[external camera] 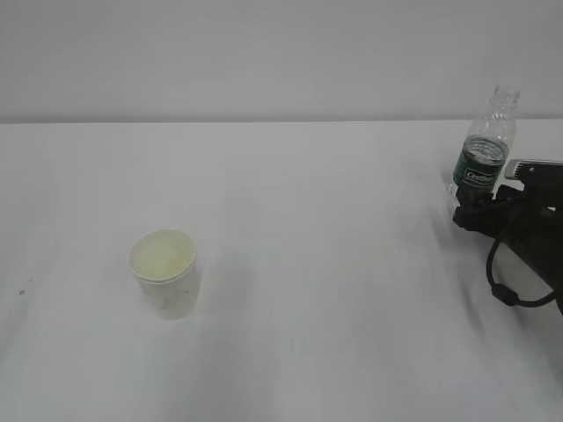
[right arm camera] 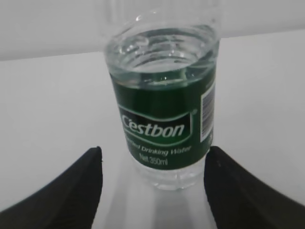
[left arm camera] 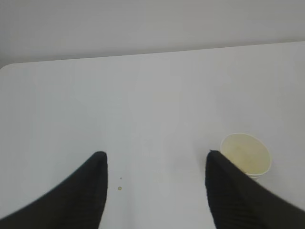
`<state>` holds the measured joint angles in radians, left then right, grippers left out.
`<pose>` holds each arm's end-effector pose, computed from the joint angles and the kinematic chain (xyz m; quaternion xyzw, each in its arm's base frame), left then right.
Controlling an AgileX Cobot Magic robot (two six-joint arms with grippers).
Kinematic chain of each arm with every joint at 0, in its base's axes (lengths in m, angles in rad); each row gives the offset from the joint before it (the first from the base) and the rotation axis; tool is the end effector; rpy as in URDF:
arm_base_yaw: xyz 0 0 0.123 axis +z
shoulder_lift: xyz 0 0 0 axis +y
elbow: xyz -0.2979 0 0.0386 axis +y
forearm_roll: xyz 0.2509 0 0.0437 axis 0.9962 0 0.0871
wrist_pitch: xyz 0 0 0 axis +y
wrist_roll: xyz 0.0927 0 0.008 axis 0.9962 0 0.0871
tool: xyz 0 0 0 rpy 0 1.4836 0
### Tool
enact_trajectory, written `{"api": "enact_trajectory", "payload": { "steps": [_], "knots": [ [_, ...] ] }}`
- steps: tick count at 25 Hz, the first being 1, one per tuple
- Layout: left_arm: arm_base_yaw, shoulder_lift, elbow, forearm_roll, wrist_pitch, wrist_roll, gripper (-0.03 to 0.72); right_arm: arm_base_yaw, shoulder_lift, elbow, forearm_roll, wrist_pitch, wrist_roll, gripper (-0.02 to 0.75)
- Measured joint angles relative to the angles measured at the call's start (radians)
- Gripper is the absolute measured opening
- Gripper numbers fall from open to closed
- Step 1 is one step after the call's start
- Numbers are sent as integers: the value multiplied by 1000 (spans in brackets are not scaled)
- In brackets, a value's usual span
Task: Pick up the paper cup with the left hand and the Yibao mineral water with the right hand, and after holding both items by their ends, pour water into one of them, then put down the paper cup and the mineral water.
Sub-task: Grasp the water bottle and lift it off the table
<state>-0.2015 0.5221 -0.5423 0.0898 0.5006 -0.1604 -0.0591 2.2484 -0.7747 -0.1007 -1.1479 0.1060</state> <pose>0.0957 -0.0155 0.3182 0.0378 0.8302 -0.0607 0.5529 0.3745 -0.0136 0.0632 0.0203 0.7862 0.0378 0.6164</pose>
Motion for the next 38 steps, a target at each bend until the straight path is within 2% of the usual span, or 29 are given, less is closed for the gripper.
{"api": "enact_trajectory", "payload": {
  "steps": [27, 38],
  "knots": [
    [0, 0, 0, 0, -4, 0, 457, 0, 37, -122, -6, 2, 0, 507],
    [0, 0, 0, 0, -12, 0, 457, -2, 37, -130, -54, 14, 0, 552]
  ]
}}
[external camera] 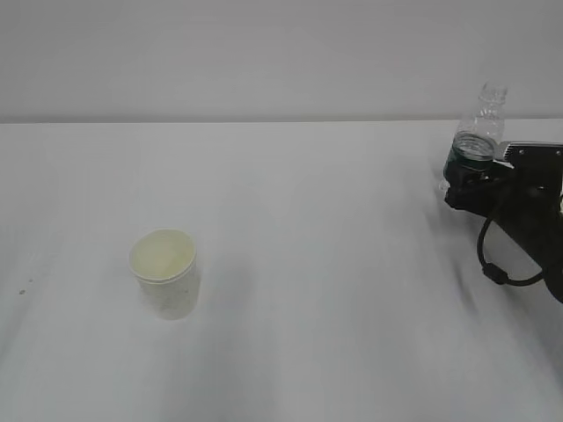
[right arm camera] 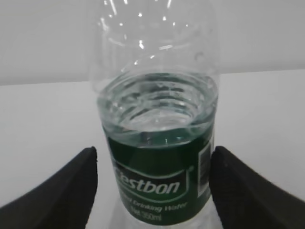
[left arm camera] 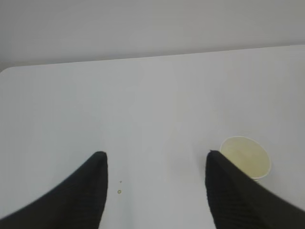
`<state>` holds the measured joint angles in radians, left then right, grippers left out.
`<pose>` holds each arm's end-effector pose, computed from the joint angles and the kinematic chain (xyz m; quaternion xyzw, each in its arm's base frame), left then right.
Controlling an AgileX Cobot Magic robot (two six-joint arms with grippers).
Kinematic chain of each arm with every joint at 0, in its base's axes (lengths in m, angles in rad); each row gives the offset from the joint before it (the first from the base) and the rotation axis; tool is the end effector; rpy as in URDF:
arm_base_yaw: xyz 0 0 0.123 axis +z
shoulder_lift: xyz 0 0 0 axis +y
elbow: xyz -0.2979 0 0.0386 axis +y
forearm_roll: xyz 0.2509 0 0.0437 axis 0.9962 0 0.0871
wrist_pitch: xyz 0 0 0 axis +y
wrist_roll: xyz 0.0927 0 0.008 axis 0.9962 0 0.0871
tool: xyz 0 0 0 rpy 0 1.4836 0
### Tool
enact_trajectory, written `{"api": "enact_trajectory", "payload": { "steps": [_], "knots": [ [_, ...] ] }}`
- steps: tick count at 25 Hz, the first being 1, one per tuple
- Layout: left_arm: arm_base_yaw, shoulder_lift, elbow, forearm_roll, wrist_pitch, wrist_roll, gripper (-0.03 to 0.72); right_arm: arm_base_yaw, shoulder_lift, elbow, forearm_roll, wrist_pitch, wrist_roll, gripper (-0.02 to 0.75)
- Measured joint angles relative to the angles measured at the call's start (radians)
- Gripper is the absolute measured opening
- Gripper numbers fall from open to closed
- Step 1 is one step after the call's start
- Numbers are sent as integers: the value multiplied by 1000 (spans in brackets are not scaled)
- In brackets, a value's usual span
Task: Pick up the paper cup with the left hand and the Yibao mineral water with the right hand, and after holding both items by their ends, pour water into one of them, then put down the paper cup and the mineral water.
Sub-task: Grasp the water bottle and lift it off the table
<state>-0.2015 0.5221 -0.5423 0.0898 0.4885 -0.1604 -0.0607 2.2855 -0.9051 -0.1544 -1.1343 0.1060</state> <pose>0.0961 -0.0156 0.3193 0.0380 0.8268 -0.0617 0.5578 0.4057 -0.0117 0.0695 -0.0067 0.7619 0.0467 0.6459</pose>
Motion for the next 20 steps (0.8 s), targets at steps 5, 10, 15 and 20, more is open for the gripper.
{"api": "enact_trajectory", "payload": {
  "steps": [5, 10, 15, 20],
  "knots": [
    [0, 0, 0, 0, -6, 0, 457, 0, 0, 0, -4, 2, 0, 552],
    [0, 0, 0, 0, -6, 0, 457, 0, 0, 0, -8, 9, 0, 552],
    [0, 0, 0, 0, -6, 0, 457, 0, 0, 0, -29, 19, 0, 604],
    [0, 0, 0, 0, -6, 0, 457, 0, 0, 0, -34, 21, 0, 644]
  ]
}}
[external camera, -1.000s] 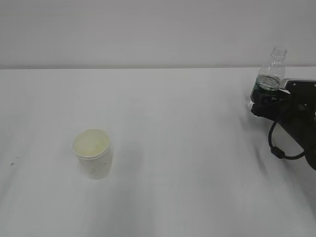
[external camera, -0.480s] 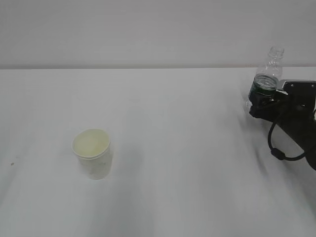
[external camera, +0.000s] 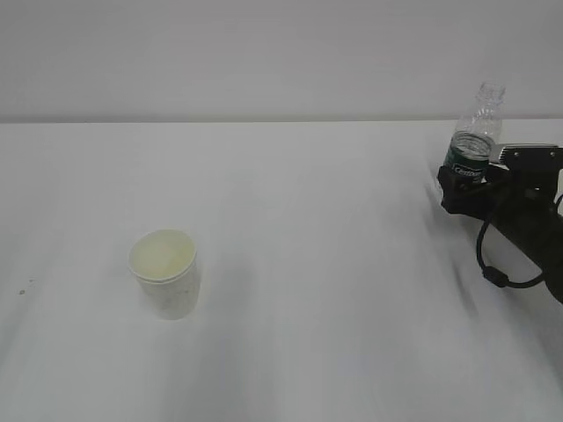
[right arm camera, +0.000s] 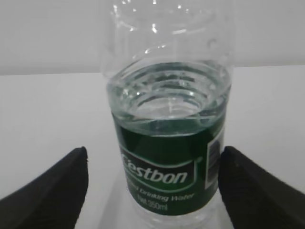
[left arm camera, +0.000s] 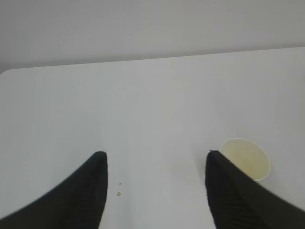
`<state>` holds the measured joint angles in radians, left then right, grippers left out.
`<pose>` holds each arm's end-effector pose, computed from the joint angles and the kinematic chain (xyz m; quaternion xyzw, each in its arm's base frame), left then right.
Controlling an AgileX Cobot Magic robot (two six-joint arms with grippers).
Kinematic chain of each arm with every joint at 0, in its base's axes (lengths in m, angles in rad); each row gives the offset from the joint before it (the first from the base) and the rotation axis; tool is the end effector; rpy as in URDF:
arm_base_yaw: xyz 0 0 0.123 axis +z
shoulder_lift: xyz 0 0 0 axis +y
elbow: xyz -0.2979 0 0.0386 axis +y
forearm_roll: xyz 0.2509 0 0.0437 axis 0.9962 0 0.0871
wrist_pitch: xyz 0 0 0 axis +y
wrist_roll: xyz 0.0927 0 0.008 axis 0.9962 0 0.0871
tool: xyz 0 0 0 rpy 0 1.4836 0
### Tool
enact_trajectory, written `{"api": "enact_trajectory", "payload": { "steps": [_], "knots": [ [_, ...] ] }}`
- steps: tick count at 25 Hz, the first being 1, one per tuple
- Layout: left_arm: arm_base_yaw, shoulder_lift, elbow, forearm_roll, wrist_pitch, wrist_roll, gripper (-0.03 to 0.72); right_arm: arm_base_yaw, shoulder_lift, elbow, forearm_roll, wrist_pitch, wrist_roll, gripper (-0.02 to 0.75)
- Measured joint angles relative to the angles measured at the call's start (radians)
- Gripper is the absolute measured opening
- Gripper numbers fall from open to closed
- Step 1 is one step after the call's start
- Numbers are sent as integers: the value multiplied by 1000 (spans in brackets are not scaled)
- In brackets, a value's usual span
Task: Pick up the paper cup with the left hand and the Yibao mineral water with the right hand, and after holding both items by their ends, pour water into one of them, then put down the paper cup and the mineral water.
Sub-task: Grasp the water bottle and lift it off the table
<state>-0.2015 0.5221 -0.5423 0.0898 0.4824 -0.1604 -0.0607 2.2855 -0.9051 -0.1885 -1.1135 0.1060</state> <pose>0.0963 -0.0157 0.3198 0.0381 0.8251 -0.0623 0.5603 0.4051 -0.0090 0.0675 -0.0221 0.7688 0.0526 0.6369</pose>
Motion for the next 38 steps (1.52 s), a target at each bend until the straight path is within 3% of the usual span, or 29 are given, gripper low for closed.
{"api": "enact_trajectory", "payload": {
  "steps": [7, 19, 27, 38],
  "knots": [
    [0, 5, 2, 0, -14, 0, 456, 0, 0, 0, 9, 0, 0, 647],
    [0, 198, 40, 0, -247, 0, 457, 0, 0, 0, 24, 0, 0, 647],
    [0, 248, 45, 0, -294, 0, 457, 0, 0, 0, 30, 0, 0, 647],
    [0, 258, 174, -33, -462, 0, 456, 0, 0, 0, 34, 0, 0, 648]
  ]
}}
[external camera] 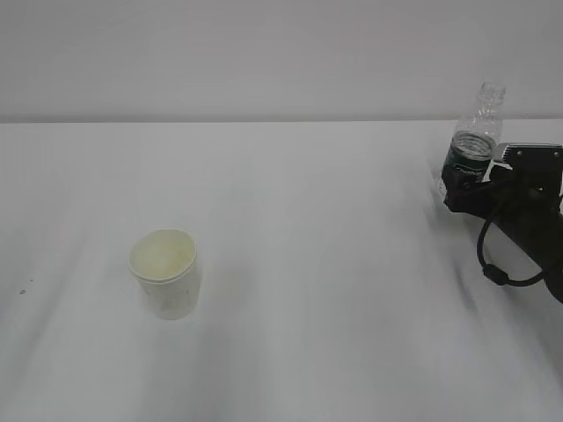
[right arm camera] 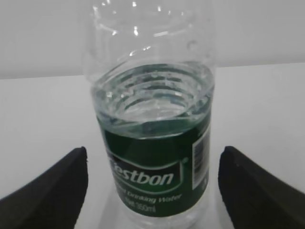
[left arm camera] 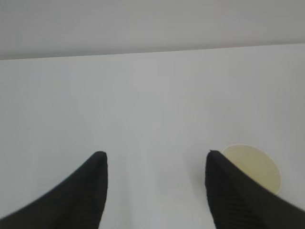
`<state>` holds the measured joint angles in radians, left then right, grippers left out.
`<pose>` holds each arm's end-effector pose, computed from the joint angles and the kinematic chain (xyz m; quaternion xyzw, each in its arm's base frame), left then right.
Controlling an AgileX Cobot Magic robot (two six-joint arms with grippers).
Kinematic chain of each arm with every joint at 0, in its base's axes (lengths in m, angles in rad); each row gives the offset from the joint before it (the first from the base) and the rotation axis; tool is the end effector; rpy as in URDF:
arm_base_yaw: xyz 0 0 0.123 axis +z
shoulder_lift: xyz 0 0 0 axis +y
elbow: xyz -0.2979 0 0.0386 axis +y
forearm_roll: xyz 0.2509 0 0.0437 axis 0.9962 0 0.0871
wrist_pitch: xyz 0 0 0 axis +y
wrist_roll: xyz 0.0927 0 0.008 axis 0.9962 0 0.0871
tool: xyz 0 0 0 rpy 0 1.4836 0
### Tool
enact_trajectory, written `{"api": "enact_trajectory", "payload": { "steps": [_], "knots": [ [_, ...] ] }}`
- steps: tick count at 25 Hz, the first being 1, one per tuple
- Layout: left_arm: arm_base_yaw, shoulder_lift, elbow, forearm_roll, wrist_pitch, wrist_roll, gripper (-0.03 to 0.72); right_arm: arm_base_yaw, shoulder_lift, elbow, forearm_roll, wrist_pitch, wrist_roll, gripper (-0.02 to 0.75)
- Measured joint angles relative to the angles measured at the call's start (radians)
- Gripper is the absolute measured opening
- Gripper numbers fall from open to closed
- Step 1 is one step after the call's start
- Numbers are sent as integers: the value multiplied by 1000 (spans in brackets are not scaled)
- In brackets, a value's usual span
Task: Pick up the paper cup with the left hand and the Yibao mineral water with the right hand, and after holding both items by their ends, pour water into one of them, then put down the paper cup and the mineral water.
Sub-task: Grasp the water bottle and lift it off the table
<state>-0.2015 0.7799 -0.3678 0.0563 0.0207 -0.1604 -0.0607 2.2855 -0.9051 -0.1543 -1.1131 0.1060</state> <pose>0.1472 -0.0300 0.2679 0.0395 0.8172 -0.0871 0.5684 0.4054 -0.0118 0.0676 -0.0065 0.7688 0.0457 0.6379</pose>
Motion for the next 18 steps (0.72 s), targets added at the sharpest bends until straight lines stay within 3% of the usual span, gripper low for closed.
{"api": "enact_trajectory", "payload": {
  "steps": [18],
  "knots": [
    [0, 0, 60, -4, -80, 0, 456, 0, 45, -64, 0, 30, 2, 648]
  ]
}}
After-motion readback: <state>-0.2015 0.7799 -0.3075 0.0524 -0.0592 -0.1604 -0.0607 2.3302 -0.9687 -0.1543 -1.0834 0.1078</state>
